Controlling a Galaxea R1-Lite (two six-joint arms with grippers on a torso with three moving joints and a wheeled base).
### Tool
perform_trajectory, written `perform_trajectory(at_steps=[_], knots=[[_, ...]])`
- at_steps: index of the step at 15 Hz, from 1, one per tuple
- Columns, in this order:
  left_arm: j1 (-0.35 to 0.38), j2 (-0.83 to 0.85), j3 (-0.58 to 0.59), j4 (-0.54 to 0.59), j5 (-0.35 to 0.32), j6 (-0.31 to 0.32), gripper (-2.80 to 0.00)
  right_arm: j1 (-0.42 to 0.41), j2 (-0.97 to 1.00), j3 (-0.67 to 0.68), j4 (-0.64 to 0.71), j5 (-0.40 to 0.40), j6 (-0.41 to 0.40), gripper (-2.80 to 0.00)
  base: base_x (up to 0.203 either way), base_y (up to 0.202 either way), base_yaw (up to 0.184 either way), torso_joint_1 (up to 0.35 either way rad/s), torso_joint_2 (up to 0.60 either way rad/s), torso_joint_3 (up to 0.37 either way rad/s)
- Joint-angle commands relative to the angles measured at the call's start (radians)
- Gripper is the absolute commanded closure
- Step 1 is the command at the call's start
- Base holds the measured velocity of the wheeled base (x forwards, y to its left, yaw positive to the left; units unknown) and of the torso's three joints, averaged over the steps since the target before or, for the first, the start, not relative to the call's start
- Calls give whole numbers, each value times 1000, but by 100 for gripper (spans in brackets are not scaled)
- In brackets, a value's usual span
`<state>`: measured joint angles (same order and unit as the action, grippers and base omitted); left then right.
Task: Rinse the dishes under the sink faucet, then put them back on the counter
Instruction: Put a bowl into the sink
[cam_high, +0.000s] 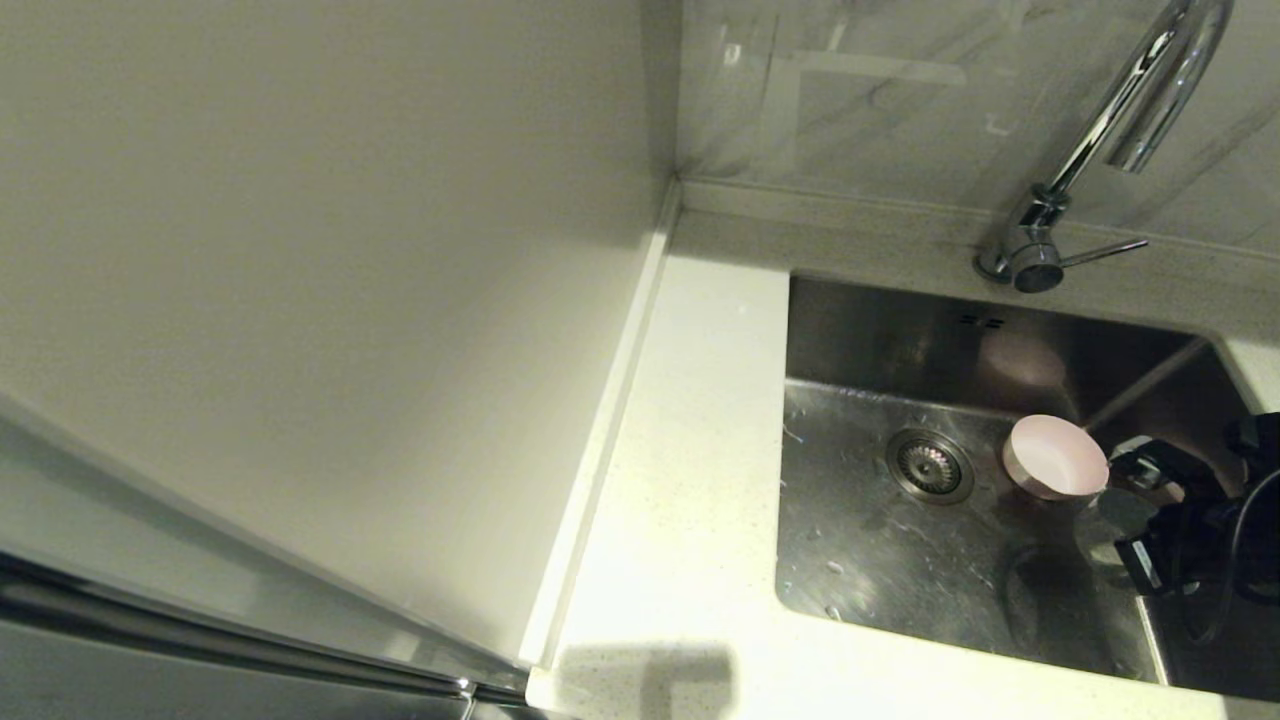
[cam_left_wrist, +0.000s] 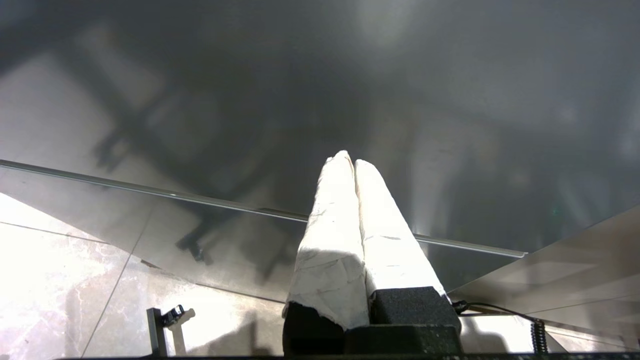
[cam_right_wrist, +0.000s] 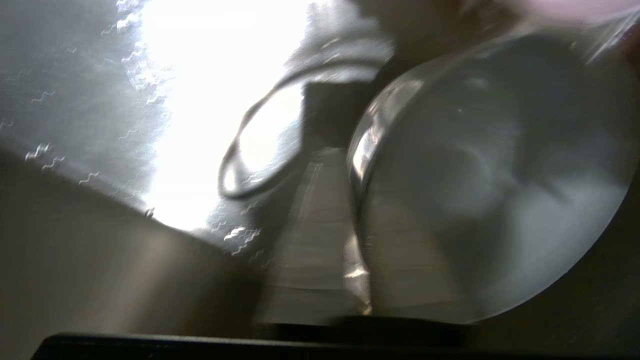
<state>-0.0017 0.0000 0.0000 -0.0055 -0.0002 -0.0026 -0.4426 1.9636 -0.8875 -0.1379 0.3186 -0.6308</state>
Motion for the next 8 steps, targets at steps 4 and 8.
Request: perform_trajectory(at_steps=[4,8], knots=[[0,0,3,-1,0,-1,0,0,71,-50,-44,-29,2,-280,0,0,0,0,0,0],[0,0,3,-1,0,-1,0,-1,-10,-32,-41,-36,29,-280,0,0,0,0,0,0]])
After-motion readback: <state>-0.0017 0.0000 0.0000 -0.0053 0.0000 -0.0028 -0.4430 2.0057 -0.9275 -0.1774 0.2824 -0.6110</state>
